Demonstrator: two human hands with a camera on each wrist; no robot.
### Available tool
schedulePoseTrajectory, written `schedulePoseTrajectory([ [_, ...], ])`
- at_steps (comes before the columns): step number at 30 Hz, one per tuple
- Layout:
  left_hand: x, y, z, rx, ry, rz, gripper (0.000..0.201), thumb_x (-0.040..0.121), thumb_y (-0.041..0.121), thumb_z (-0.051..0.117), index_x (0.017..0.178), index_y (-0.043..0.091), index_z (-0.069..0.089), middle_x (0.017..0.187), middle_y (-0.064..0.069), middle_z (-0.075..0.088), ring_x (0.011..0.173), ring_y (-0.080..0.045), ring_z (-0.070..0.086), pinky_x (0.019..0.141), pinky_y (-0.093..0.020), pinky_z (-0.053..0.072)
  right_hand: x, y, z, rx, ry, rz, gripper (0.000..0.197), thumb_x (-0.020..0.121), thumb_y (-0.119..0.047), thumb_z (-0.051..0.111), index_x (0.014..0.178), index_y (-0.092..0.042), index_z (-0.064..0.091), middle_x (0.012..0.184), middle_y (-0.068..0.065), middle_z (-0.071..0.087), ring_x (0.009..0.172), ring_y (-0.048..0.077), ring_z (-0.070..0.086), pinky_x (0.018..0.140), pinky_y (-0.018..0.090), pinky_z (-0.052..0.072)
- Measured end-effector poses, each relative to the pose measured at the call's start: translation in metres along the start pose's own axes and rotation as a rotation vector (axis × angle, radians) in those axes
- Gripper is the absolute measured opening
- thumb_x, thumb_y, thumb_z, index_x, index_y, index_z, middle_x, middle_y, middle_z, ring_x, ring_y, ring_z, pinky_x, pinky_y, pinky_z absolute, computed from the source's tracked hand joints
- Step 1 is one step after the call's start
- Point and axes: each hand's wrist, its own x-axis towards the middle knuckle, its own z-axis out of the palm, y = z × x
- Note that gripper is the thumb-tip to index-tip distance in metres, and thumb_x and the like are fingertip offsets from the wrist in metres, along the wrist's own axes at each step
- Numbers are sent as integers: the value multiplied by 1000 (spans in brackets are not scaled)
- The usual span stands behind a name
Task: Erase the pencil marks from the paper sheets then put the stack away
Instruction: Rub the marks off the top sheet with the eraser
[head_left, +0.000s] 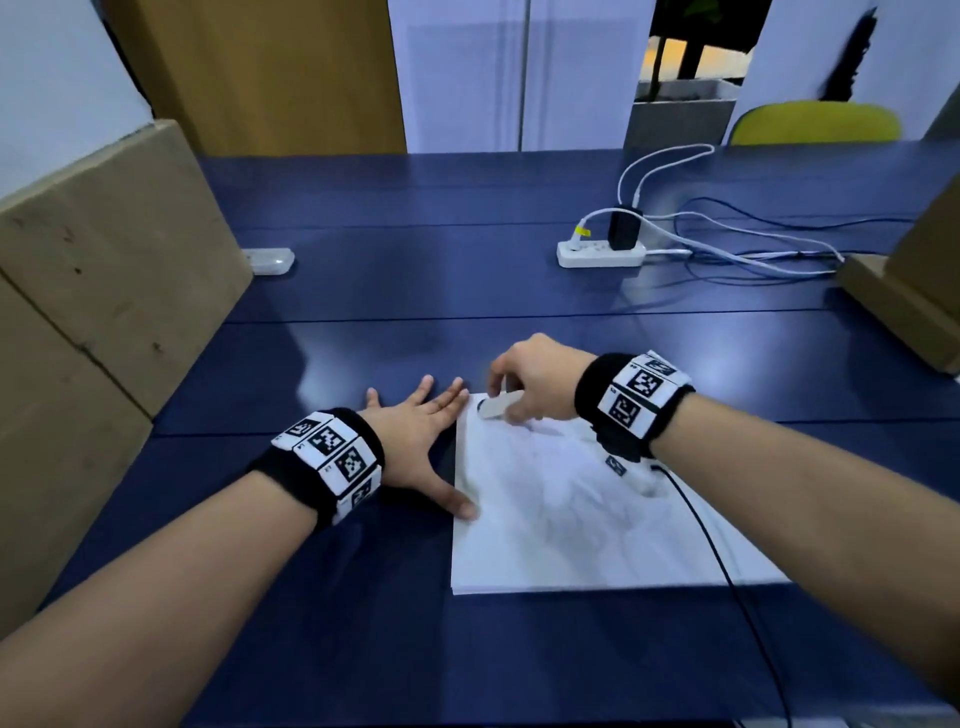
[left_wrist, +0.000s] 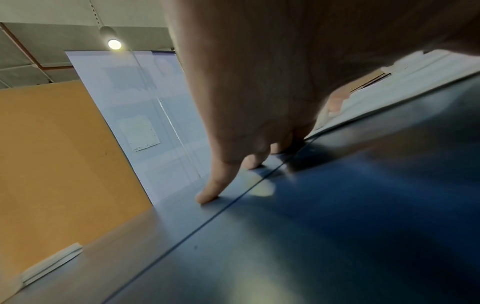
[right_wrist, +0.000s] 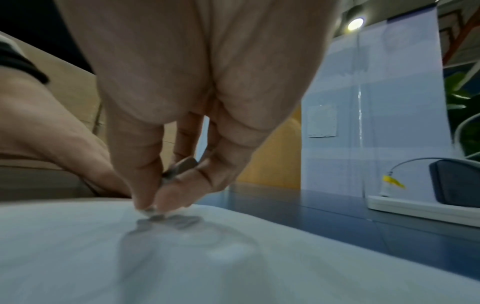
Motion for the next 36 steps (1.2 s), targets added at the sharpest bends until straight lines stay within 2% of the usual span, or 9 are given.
schedulePoseTrajectory([
  [5, 1, -1, 0, 4, -6, 1, 150, 40, 99, 53, 153, 31, -20, 156, 21, -29, 146, -13, -25, 107, -76, 2, -20, -10, 3, 11, -154, -96, 17, 79, -20, 72, 96, -21, 71, 60, -11, 65, 50, 9, 67, 60, 24, 55],
  [10, 0, -1, 0, 13, 1, 0, 149, 42, 98, 54, 153, 31, -19, 156, 21, -27, 147, -13, -24, 107, -76, 4, 3, 2, -2, 43, 5, 0, 11, 81, -20, 71, 92, -22, 68, 62, -12, 66, 51, 12, 70, 71, 36, 61],
  [12, 0, -1, 0, 13, 0, 1, 149, 42, 98, 54, 153, 31, -20, 156, 21, -28, 146, -13, -25, 107, -76, 4, 2, 5, 0, 77, 23, 18, 12, 81, -19, 72, 93, -21, 69, 62, -11, 67, 52, 14, 71, 72, 34, 61],
  [17, 1, -1, 0, 10, -9, 1, 150, 41, 98, 54, 153, 30, -20, 156, 21, -28, 146, -13, -25, 107, -76, 4, -22, -10, 7, 135, -250, -105, 18, 79, -29, 78, 96, -23, 72, 64, -8, 72, 55, 10, 72, 72, 22, 57],
  [23, -2, 1, -2, 18, -12, -6, 148, 44, 97, 55, 152, 30, -20, 156, 21, -28, 146, -13, -25, 107, -76, 4, 9, 7, 1, 113, 28, 19, 11, 78, -18, 72, 87, -22, 68, 57, -13, 66, 51, 14, 71, 74, 37, 61],
  [29, -1, 0, -1, 16, -13, -5, 149, 43, 97, 56, 153, 30, -20, 156, 21, -29, 146, -13, -25, 107, -76, 5, -16, -10, 8, 99, -254, -114, 20, 81, -34, 75, 97, -22, 69, 67, -5, 73, 52, 12, 70, 68, 27, 58],
  [31, -1, 0, -1, 20, -13, -5, 149, 43, 98, 55, 152, 30, -20, 156, 21, -29, 146, -13, -25, 107, -76, 5, -6, -6, 6, 50, -165, -88, 16, 81, -27, 73, 95, -23, 68, 63, -9, 66, 51, 15, 70, 68, 29, 59],
  [34, -2, 2, -2, 14, -18, -10, 148, 44, 96, 56, 152, 31, -20, 156, 21, -29, 146, -13, -26, 108, -75, 4, 9, 7, 1, 44, -9, -2, 10, 81, -22, 69, 89, -25, 64, 66, -13, 61, 49, 19, 70, 68, 39, 62],
  [36, -2, 2, -2, 14, -19, -9, 148, 44, 96, 56, 153, 30, -20, 156, 21, -29, 146, -12, -26, 108, -75, 4, 7, 10, 3, 53, -5, 14, 11, 82, -23, 71, 91, -23, 65, 67, -11, 62, 49, 20, 69, 67, 40, 61],
])
